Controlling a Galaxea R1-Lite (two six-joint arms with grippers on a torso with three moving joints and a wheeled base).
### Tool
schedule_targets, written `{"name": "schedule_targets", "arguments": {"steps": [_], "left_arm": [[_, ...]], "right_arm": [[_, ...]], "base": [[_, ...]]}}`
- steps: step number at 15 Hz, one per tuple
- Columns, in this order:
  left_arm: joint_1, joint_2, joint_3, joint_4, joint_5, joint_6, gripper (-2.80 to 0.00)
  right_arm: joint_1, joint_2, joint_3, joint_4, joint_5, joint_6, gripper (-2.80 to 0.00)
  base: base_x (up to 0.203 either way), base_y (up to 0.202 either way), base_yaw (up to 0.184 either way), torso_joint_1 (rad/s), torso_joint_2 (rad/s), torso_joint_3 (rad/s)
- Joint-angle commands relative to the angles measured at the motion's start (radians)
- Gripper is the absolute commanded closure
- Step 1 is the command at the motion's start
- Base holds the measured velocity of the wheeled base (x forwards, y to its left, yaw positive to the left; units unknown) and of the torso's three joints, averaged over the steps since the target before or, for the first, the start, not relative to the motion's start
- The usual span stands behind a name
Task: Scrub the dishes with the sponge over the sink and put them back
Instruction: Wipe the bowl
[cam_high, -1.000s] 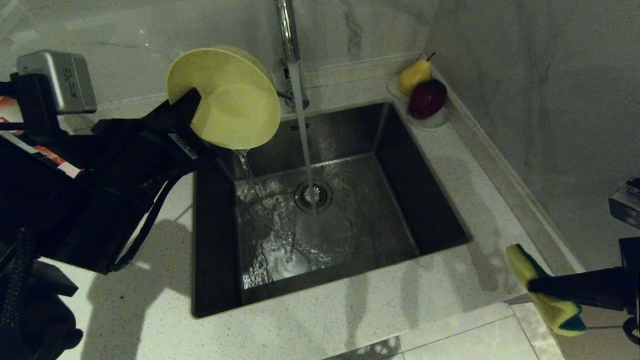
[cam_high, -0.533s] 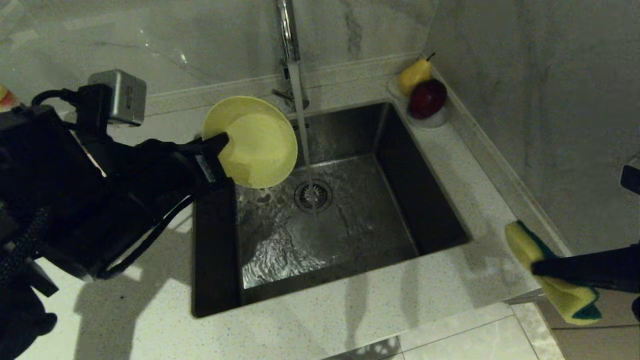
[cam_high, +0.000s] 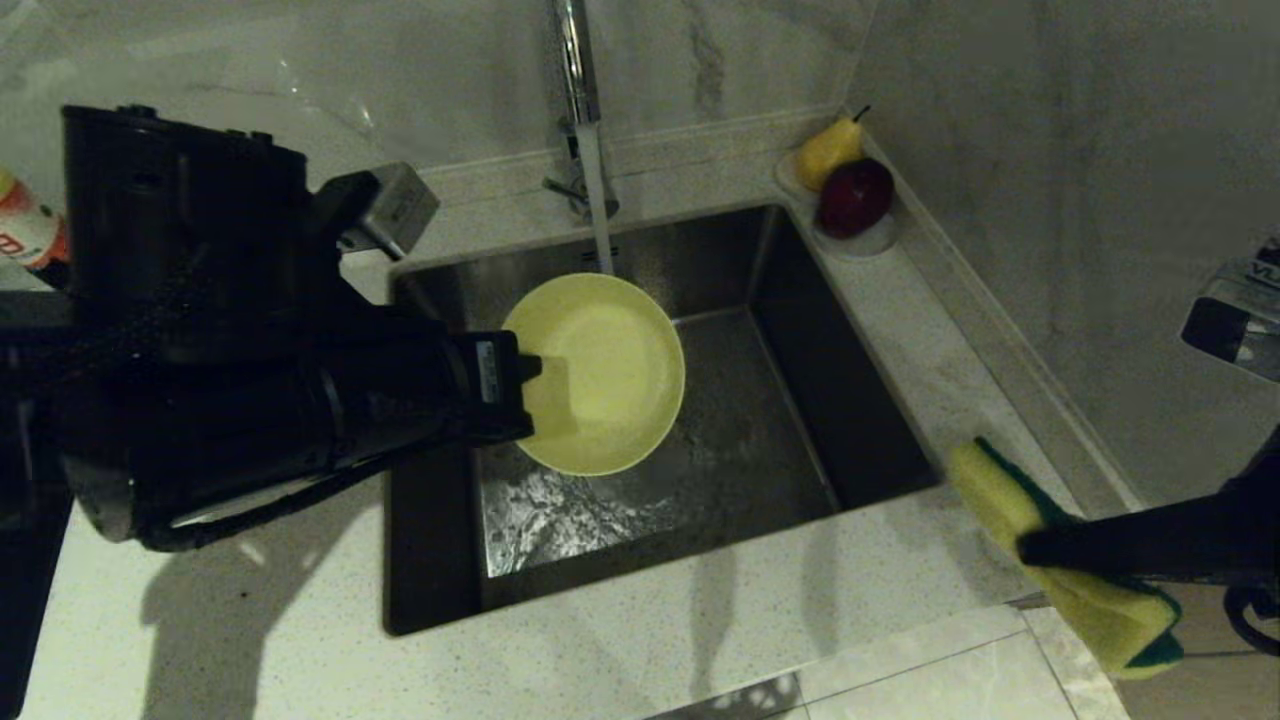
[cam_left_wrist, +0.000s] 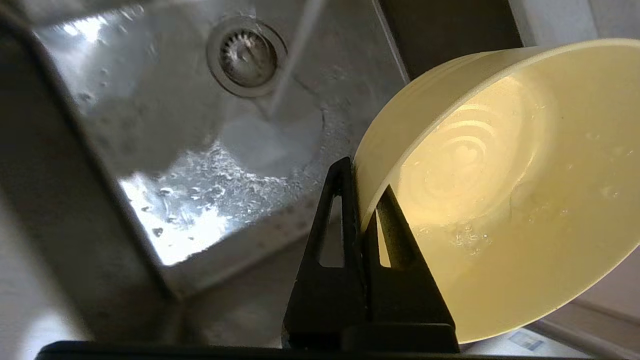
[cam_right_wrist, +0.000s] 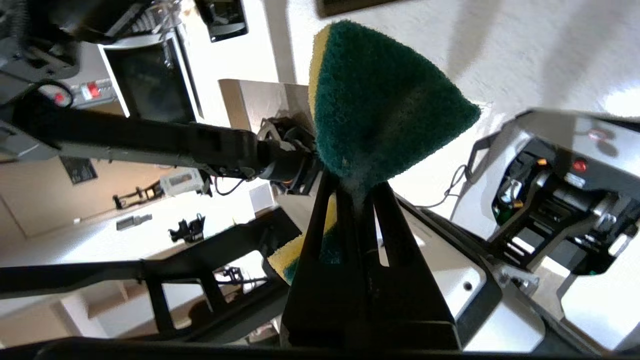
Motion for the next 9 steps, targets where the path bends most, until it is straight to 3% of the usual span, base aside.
{"name": "schedule_targets", "arguments": {"steps": [1, 3, 5, 9], "left_arm": [[-0.042, 0.11, -0.049, 0.001, 0.065, -0.043, 0.0], [-0.065, 0.178, -0.115, -0.006, 0.15, -0.115, 0.0], [-0.077, 0.236, -0.194, -0.01, 0.168, -0.143, 0.0], [-0.13, 0.309, -0.23, -0.092, 0.265, -0.135, 0.0]], "right_arm": [[0.023, 0.051, -0.054, 0.003, -0.004, 0.002, 0.0], [0.039, 0.086, -0.112, 0.008, -0.007, 0.001, 0.0], [0.056, 0.144, -0.17, 0.022, -0.008, 0.0, 0.0], [0.104, 0.263, -0.253, 0.043, -0.008, 0.0, 0.0]], "base": [[0.0, 0.0, 0.0, 0.0, 0.0, 0.0], [0.0, 0.0, 0.0, 0.0, 0.0, 0.0], [0.0, 0.0, 0.0, 0.0, 0.0, 0.0], [0.0, 0.0, 0.0, 0.0, 0.0, 0.0]]}}
